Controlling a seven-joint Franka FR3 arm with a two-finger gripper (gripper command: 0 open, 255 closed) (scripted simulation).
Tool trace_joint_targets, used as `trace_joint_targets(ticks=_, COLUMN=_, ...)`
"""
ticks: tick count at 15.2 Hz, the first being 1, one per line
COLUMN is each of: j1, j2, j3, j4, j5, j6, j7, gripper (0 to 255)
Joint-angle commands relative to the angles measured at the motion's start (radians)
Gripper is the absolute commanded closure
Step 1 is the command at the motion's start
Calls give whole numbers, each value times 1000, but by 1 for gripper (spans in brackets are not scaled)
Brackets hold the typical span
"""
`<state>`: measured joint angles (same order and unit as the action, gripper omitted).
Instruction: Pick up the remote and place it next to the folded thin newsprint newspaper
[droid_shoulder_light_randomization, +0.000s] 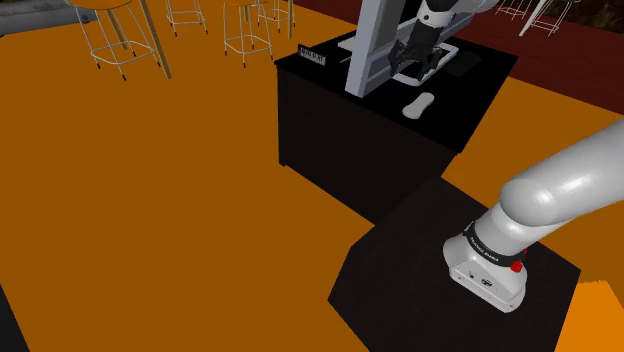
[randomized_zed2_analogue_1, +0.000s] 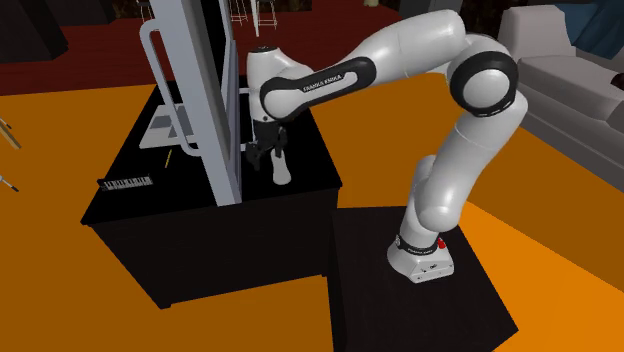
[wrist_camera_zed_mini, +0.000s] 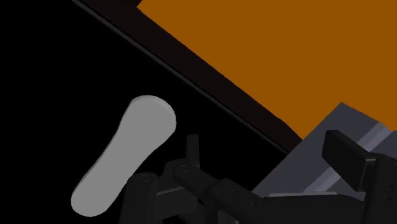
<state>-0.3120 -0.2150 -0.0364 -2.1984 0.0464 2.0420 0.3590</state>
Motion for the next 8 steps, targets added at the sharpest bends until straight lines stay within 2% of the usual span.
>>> trace_joint_targets(ticks=1, j1=-21, j2=50, j3=-14, j4=21, j5=-4, j6=23, j7=42, gripper=0)
trace_joint_targets(ticks=8, j1=-92, j2=205, j3=-76, j4=83, j5=-9, j6=92, j7=167, gripper=0)
